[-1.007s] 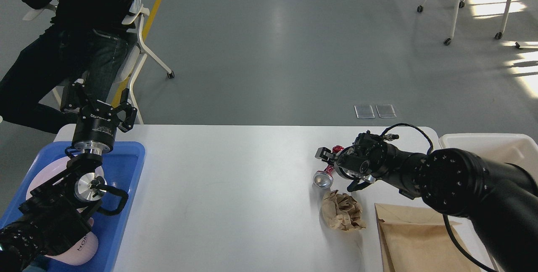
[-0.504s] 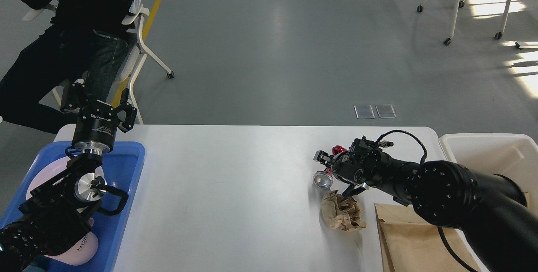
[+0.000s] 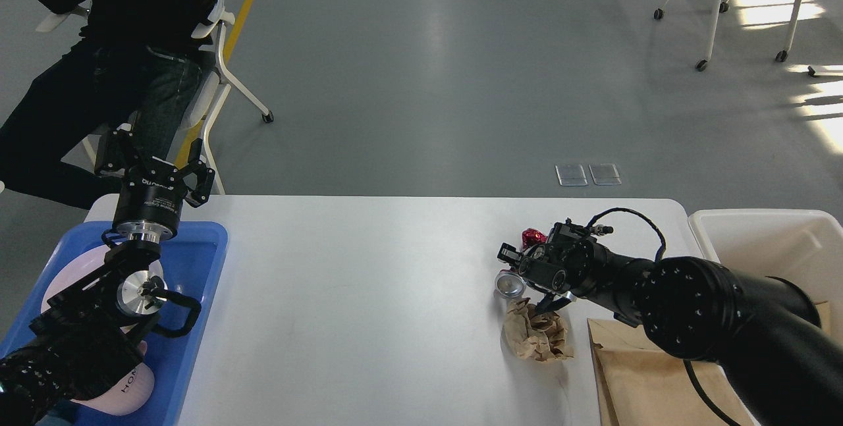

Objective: Tidy desktop
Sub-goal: 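Grasp the red can with the right gripper, then lift the red can and drop it into the white bin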

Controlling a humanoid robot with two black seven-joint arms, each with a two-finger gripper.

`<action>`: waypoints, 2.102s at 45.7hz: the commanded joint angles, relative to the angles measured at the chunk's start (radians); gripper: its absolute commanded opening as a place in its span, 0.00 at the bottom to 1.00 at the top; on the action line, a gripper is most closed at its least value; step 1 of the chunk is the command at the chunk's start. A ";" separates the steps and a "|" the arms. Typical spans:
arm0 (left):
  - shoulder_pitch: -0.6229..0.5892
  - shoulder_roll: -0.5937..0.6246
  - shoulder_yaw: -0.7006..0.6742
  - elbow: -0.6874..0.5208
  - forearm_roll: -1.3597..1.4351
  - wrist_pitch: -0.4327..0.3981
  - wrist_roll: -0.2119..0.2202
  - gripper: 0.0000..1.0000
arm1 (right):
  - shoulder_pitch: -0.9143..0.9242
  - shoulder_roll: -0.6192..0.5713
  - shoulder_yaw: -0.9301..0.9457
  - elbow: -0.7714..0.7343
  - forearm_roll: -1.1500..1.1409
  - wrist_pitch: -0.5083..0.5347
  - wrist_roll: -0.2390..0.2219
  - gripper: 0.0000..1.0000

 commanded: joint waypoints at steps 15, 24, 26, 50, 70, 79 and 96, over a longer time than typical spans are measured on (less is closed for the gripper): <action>0.000 0.000 0.000 0.000 0.000 0.001 0.000 0.97 | -0.009 -0.001 -0.001 0.008 0.001 0.002 -0.018 0.38; 0.000 0.000 0.000 0.000 0.000 -0.001 -0.002 0.97 | -0.009 -0.003 0.000 0.010 0.003 0.003 -0.027 0.05; 0.000 0.000 0.000 0.000 -0.001 0.001 0.000 0.97 | -0.009 -0.003 0.000 0.008 0.003 0.003 -0.028 0.01; 0.000 0.000 0.000 0.000 0.000 0.001 0.000 0.97 | 0.190 -0.115 0.031 0.185 0.021 0.009 -0.079 0.00; 0.000 0.000 0.000 0.000 0.000 0.001 0.000 0.97 | 0.658 -0.507 0.126 0.545 0.021 0.185 -0.077 0.00; 0.000 0.000 0.000 0.000 0.000 0.001 0.000 0.97 | 0.865 -0.636 0.117 0.591 0.023 0.431 -0.076 0.00; 0.000 0.000 0.000 0.000 0.000 -0.001 0.000 0.97 | 0.807 -0.718 0.051 0.574 0.020 0.394 -0.076 0.00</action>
